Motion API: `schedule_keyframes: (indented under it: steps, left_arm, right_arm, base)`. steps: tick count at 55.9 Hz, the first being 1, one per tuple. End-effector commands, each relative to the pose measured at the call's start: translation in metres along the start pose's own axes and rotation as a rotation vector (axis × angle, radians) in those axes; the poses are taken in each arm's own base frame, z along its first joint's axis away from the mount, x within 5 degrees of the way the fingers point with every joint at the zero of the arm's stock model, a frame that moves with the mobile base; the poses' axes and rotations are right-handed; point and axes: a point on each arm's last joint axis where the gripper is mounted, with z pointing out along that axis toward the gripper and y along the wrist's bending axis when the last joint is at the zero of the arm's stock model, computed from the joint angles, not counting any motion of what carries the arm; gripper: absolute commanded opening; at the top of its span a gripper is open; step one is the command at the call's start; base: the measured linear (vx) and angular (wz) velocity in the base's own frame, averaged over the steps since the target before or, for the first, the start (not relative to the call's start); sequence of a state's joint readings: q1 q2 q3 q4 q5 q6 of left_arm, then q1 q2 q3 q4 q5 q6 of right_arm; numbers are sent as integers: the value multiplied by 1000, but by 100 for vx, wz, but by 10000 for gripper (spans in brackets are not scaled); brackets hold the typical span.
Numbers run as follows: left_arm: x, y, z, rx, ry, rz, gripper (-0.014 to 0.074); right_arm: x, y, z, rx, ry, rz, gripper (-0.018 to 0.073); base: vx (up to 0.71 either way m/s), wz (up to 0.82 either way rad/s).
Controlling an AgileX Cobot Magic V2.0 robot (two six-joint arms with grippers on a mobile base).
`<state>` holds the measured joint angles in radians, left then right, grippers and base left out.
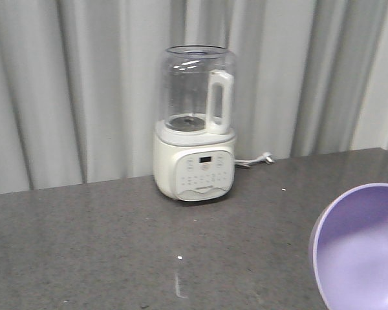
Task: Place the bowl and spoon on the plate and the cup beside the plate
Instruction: 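Drive the base to the counter with the cup and blue plate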
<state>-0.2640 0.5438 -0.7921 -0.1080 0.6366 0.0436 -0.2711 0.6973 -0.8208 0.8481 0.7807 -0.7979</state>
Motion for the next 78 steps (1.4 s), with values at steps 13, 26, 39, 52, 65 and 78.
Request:
schedule_keyframes:
  steps: [13, 26, 39, 52, 65, 78]
  left_arm:
    - [-14, -1, -4, 8, -97, -13, -6]
    - [-14, -1, -4, 8, -97, -13, -6]
    - [-14, -1, -4, 8, -97, -13, -6]
    - [-14, -1, -4, 8, -97, -13, -6]
    - [-14, -1, -4, 8, -96, -13, -6]
    - [-14, -1, -4, 9, -94, -13, -6]
  right_arm:
    - [-14, 0, -4, 21, -86, 11, -9]
    - [-14, 0, -4, 21, -86, 11, -9]
    - [-13, 0, -4, 19, -85, 11, -9]
    - [-13, 0, -4, 19, -85, 11, -9]
    - [-13, 0, -4, 19, -85, 11, -9]
    - [-13, 0, -4, 19, -85, 11, -9]
  base:
    - [-19, -72]
    - [-17, -67]
    - [-15, -59]
    - [-11, -55]
    - [-4, -55]
    - [6, -62]
